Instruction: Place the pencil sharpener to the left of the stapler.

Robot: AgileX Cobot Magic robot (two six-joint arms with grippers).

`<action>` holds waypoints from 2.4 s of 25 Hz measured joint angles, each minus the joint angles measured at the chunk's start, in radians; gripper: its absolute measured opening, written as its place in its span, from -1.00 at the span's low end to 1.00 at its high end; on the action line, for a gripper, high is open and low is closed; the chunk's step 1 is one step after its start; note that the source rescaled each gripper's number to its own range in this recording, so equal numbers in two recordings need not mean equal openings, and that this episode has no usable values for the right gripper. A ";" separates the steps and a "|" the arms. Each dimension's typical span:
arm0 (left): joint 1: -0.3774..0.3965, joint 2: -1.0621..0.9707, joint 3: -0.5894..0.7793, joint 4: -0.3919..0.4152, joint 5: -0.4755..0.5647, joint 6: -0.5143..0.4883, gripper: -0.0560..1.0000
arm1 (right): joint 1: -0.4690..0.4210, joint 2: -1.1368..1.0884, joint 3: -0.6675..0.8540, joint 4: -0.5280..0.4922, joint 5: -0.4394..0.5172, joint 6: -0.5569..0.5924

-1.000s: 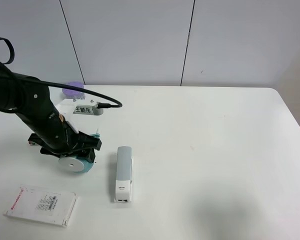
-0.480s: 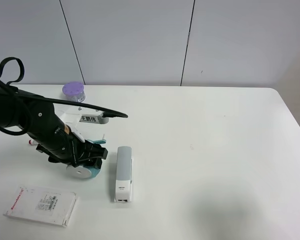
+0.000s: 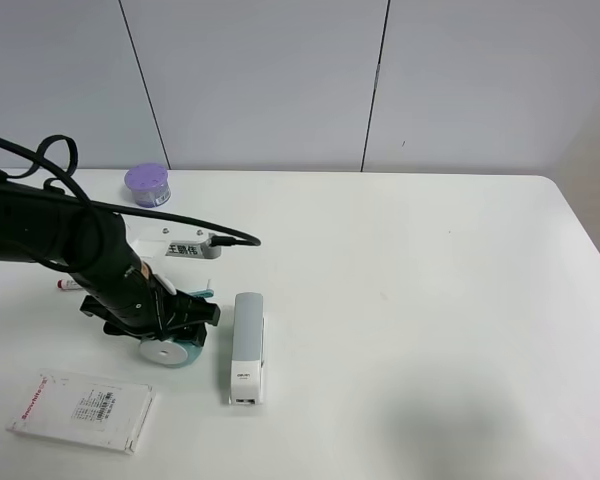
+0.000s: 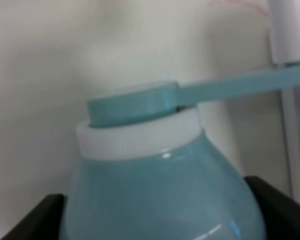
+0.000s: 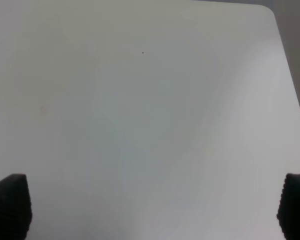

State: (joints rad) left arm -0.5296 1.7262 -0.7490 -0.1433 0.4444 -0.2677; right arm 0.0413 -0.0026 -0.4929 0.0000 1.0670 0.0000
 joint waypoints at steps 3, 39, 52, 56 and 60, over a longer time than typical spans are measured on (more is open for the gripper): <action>0.000 0.002 0.000 0.000 0.000 0.000 -0.84 | 0.000 0.000 0.000 0.000 0.000 0.000; 0.039 -0.494 0.001 -0.078 0.025 -0.005 0.98 | 0.000 0.000 0.000 0.000 0.000 0.000; 0.407 -0.607 -0.378 0.130 0.350 0.171 0.98 | 0.000 0.000 0.000 0.000 0.000 0.000; 0.464 -0.626 -0.529 0.182 0.537 0.297 0.98 | 0.000 0.000 0.000 0.000 0.000 0.000; 0.520 -0.736 -0.547 0.203 0.593 0.361 0.98 | 0.000 0.000 0.000 0.000 0.000 0.000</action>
State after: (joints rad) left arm -0.0098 0.9906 -1.2956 0.0601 1.0372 0.0928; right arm 0.0413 -0.0026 -0.4929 0.0000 1.0670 0.0000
